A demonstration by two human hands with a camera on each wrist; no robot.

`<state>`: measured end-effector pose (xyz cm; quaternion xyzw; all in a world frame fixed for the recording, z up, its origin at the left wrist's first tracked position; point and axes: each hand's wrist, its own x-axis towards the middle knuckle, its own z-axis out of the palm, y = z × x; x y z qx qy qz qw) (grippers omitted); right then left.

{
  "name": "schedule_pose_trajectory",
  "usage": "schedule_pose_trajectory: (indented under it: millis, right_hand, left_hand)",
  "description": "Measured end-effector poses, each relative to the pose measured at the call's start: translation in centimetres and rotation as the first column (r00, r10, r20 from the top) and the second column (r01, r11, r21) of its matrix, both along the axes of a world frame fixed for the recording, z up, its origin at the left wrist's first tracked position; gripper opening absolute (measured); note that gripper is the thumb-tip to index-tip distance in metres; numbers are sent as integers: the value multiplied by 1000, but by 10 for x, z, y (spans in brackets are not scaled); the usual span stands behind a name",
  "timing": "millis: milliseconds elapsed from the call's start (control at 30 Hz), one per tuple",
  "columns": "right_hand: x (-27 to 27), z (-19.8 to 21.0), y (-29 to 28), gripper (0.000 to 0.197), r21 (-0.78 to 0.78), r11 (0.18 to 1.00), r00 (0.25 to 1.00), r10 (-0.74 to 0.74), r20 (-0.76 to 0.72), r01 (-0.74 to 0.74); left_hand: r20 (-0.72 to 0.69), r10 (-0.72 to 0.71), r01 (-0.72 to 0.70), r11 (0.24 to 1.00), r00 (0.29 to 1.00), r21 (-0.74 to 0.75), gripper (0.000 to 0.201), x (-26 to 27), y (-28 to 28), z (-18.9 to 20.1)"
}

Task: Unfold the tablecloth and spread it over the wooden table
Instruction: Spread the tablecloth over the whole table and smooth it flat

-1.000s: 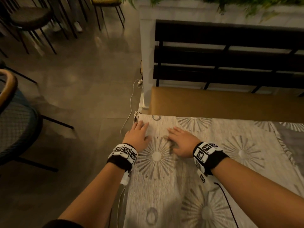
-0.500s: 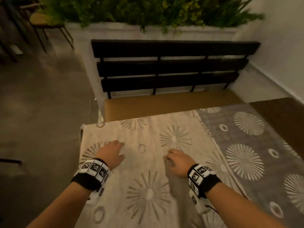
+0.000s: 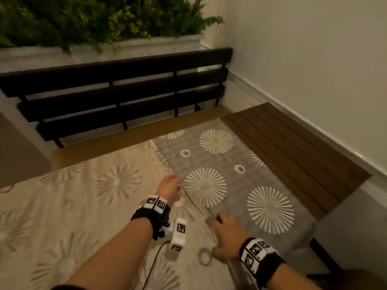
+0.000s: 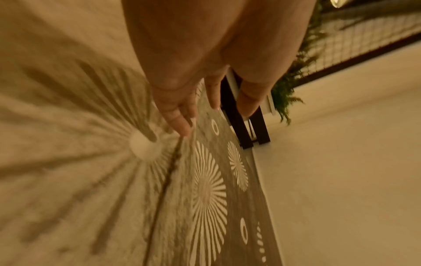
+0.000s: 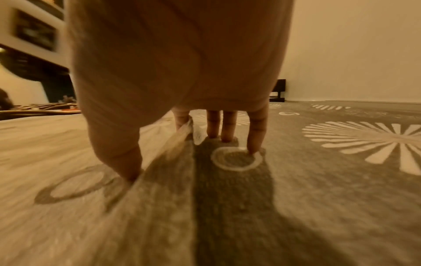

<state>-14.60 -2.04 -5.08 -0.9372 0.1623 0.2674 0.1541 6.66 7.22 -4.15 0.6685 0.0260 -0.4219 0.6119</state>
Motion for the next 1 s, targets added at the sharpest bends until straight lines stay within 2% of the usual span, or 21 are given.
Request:
schedule_pose_trajectory:
  millis: [100, 167, 233, 267, 400, 500, 600, 700, 767, 833, 900, 967, 1000]
  right_hand:
    - [-11, -2, -11, 87, -8, 997, 997, 78, -15, -78]
    - [-13, -4, -18, 90, 16, 995, 994, 103, -21, -103]
    - [-12, -2, -29, 93, 108, 991, 996, 80, -40, -76]
    - [-12, 1, -34, 93, 169, 985, 997, 45, -55, -35]
    - [-14, 9, -53, 68, 318, 945, 996, -65, -57, 80]
    - [-17, 8, -68, 49, 377, 920, 993, -80, -91, 109]
    - [-18, 11, -92, 44, 418, 901, 989, -66, -134, 117]
    - [-27, 19, -125, 45, 417, 892, 982, -125, -141, 173]
    - [-37, 22, -157, 47, 414, 877, 969, -197, -151, 243]
    - [-52, 23, -194, 51, 410, 862, 955, -265, -136, 298]
    - [-69, 25, -235, 51, 382, 862, 943, -309, -126, 334]
    - [-91, 25, -279, 51, 380, 849, 929, -352, -115, 369]
    - [-103, 26, -303, 53, 389, 840, 924, -372, -95, 378]
  left_hand:
    - [78, 12, -17, 998, 997, 62, 47, -15, -48, -3]
    - [146, -18, -13, 977, 989, 212, 64, -14, -64, -7]
    - [212, -100, -2, 900, 972, 435, 74, -9, -71, -10]
    - [231, -109, -17, 874, 967, 485, 75, -7, -73, -10]
    - [294, -11, -117, 902, 956, 416, 58, 9, -77, -19]
    - [379, -104, -102, 868, 919, 486, 59, 37, -73, -35]
    - [377, -90, -85, 901, 922, 425, 65, 59, -77, -36]
    - [288, -3, -95, 941, 958, 324, 65, 75, -90, -34]
    - [215, 41, -95, 965, 976, 246, 61, 80, -113, -26]
    - [215, 102, -133, 982, 971, 137, 54, 80, -148, -11]
    - [211, 142, -151, 988, 967, 31, 57, 71, -193, 8]
    - [312, 69, -81, 996, 948, 23, 58, 58, -242, 25]
    - [400, -13, -15, 998, 917, 67, 56, 49, -267, 33]
